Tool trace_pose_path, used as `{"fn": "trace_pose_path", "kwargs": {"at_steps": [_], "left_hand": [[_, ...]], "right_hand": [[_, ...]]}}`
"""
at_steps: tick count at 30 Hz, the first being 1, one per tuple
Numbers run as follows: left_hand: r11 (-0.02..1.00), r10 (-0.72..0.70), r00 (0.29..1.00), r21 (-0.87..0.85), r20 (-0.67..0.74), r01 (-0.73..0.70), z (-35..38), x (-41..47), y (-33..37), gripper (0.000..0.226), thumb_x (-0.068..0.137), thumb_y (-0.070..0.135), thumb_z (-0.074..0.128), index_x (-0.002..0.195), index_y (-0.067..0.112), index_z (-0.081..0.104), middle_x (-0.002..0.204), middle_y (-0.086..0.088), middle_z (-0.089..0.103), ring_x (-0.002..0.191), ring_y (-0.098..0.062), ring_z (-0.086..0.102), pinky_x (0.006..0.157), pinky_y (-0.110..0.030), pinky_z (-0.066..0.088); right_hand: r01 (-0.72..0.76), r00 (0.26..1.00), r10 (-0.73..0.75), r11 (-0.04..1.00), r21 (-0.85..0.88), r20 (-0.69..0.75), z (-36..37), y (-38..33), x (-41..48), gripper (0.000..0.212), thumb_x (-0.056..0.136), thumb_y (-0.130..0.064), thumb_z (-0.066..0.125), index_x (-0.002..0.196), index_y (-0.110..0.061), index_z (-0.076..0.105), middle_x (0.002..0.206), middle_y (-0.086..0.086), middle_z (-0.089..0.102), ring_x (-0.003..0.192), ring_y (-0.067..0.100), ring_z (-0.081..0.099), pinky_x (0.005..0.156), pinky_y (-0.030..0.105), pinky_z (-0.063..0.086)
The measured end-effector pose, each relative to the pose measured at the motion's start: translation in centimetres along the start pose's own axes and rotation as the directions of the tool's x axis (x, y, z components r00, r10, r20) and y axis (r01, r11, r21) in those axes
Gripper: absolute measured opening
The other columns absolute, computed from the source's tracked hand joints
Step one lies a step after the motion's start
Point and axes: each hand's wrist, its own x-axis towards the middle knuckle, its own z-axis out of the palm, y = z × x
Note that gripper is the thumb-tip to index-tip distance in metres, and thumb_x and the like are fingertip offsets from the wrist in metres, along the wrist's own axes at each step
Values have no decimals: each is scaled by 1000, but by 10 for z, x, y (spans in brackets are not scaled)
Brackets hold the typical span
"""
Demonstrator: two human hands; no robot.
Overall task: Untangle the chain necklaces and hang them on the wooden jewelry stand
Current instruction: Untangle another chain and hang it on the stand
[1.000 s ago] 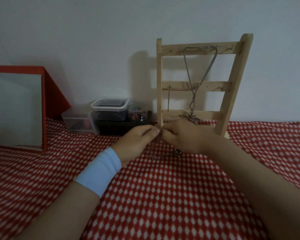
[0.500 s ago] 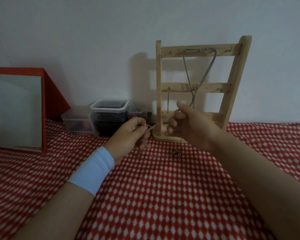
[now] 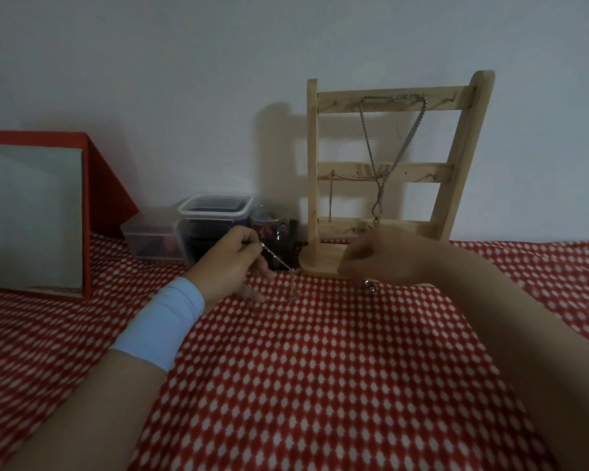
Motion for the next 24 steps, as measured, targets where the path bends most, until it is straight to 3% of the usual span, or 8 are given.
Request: {"fn": "trace_pose_path", "kwargs": {"at_steps": [4, 7, 11, 14, 17, 20, 22, 24], "left_hand": [[958, -70, 991, 285, 112, 35, -5, 5, -9, 15, 97, 27, 56, 109, 19, 51, 107, -7, 62, 95, -18, 63, 68, -34, 59], [777, -71, 975, 624, 210, -78, -10, 8, -14, 46, 86, 36, 70, 121, 29, 43, 120, 4, 53, 103, -9, 55, 93, -27, 47], [587, -176, 966, 808, 189, -51, -10, 7, -17, 73, 71, 55, 78, 127, 26, 40, 122, 5, 49, 112, -14, 51, 101, -35, 45], [480, -93, 985, 873, 148, -86, -14, 10, -23, 65, 75, 57, 72, 127, 27, 44, 121, 6, 52, 117, -17, 46, 106, -38, 37], [394, -3, 990, 910, 139, -127, -23, 10, -25, 45, 85, 50, 64, 122, 31, 47, 113, 13, 61, 114, -14, 47, 104, -34, 28], [305, 24, 992, 944, 125, -126, -26, 10, -25, 22, 90, 42, 59, 111, 35, 55, 112, 14, 64, 113, -13, 52, 109, -32, 21], [252, 20, 992, 960, 123, -124, -27, 9, -24, 13, 93, 41, 54, 105, 38, 59, 108, 16, 62, 113, -13, 51, 111, -33, 18], [168, 27, 994, 979, 110, -113, -26, 6, -23, 16, 97, 39, 45, 102, 39, 61, 108, 15, 62, 113, -15, 49, 110, -35, 18]], "right_hand": [[-25, 984, 53, 986, -163, 173, 1, -1, -3, 25, 90, -51, 68, 101, -33, 81, 95, -21, 74, 90, -6, 62, 91, 23, 48], [-25, 982, 76, 960, -279, 172, 0, -6, -5, 27, 88, -50, 71, 100, -29, 82, 95, -16, 74, 90, 1, 64, 93, 26, 52], [94, 996, -90, 954, -284, 27, 16, -25, -3, 25, 94, -42, 65, 112, -29, 77, 111, -13, 72, 100, 4, 63, 87, 18, 47], [135, 990, -143, 956, -260, -10, 42, -29, 6, 27, 96, -37, 65, 121, -28, 71, 118, -8, 67, 103, 9, 60, 84, 19, 49], [95, 994, -103, 966, -240, -21, 50, -22, 11, 21, 97, -33, 64, 112, -23, 75, 110, -5, 69, 98, 12, 61, 92, 30, 53], [98, 995, -97, 974, -204, 15, 47, -21, 10, 17, 98, -30, 60, 104, -21, 73, 103, -4, 68, 94, 12, 61, 88, 29, 53], [94, 995, -97, 992, -90, -31, 44, -21, 8, 18, 100, -31, 53, 100, -20, 67, 98, -4, 65, 89, 13, 59, 79, 28, 49], [61, 992, -39, 981, 182, -120, 39, -21, 5, 20, 104, -26, 44, 98, -21, 62, 84, -5, 63, 75, 10, 58, 68, 27, 45]]}}
